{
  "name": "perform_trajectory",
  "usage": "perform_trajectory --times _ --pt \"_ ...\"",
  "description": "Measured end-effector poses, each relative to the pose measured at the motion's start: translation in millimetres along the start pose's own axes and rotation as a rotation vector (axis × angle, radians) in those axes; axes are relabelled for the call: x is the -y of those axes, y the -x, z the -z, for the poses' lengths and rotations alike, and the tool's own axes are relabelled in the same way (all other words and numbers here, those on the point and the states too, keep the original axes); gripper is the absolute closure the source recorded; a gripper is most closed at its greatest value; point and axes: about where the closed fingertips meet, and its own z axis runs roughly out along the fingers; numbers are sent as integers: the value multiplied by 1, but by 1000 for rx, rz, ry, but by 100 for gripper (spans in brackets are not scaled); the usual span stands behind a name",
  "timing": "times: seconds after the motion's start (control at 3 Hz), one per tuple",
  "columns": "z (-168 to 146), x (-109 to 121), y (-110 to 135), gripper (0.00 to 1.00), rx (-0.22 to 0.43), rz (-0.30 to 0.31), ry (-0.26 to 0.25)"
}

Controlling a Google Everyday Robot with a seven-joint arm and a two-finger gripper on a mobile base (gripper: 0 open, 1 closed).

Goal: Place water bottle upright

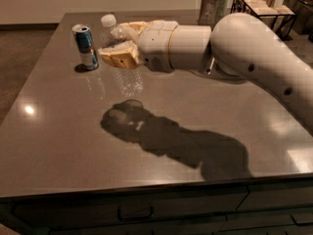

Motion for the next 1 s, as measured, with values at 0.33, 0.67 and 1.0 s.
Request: perform_trajectory --times 0.33,0.67,1.0 --pt "13 3 -7 100 32 4 -42" --pt "23 6 -15 100 56 -11 -76" --pt "31 7 -23 100 72 -30 -100"
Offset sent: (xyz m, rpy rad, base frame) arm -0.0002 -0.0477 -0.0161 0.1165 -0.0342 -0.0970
